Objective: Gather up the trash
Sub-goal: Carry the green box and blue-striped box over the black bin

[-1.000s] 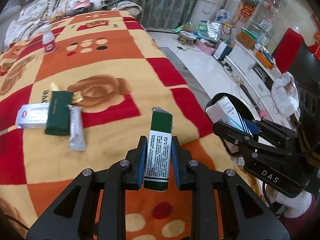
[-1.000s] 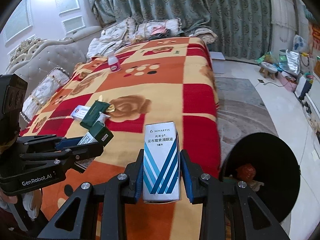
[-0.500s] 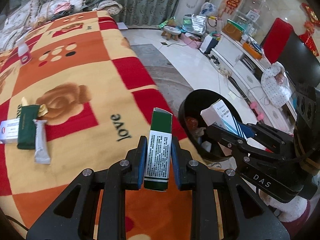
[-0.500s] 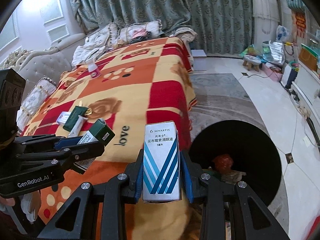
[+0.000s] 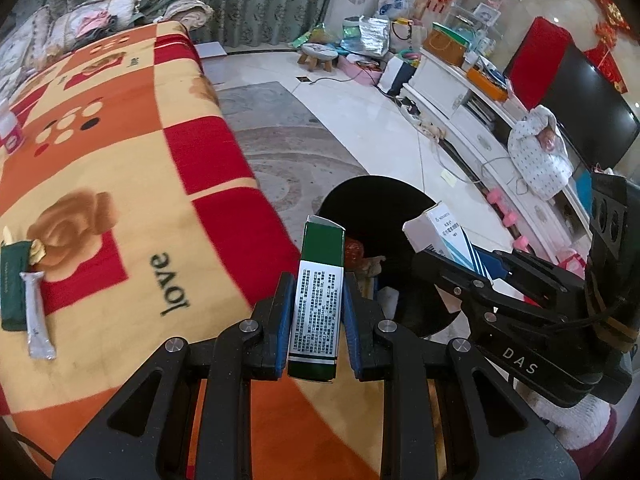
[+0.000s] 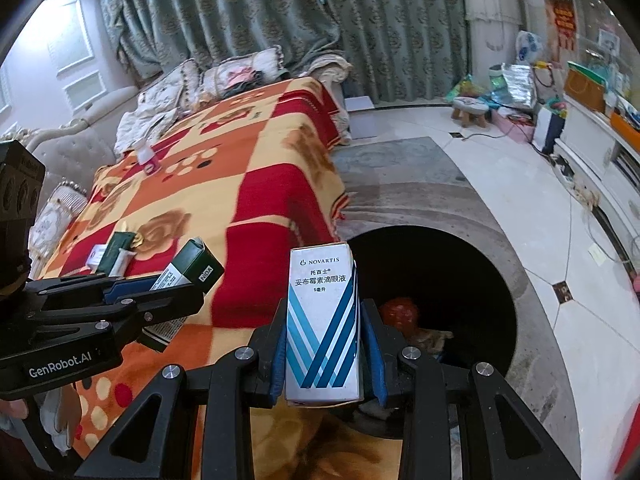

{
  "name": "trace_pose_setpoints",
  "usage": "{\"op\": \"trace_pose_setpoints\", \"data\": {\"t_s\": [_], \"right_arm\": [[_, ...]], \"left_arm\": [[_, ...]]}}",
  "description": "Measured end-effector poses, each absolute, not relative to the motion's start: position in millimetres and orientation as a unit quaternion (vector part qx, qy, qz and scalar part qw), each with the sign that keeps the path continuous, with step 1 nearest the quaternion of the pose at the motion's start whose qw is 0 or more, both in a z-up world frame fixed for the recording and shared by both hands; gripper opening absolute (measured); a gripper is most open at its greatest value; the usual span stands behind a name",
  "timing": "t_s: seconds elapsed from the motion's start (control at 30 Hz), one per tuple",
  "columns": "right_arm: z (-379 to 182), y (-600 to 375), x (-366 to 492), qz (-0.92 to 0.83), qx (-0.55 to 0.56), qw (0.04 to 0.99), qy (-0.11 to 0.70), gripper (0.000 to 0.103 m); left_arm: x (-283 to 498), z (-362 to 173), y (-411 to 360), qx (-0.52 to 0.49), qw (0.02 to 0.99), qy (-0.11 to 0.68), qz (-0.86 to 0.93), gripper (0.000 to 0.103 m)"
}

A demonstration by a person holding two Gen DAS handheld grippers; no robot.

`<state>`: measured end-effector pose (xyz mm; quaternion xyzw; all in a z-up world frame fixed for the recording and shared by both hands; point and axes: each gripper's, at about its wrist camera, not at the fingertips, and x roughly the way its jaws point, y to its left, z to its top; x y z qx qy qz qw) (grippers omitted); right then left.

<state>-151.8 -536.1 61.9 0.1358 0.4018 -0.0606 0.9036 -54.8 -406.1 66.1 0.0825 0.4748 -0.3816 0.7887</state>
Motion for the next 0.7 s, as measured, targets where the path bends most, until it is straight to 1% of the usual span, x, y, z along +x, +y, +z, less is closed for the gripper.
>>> {"op": "trace_pose_setpoints", "data": {"t_s": [0.7], "right_arm": [[45.4, -578.6, -159.8, -0.097, 0.163, 0.893, 0.408, 0.032]], "left_arm": [[-48.9, 42.3, -446.1, 0.091, 0.771, 0.493, -0.392, 0.021]]}}
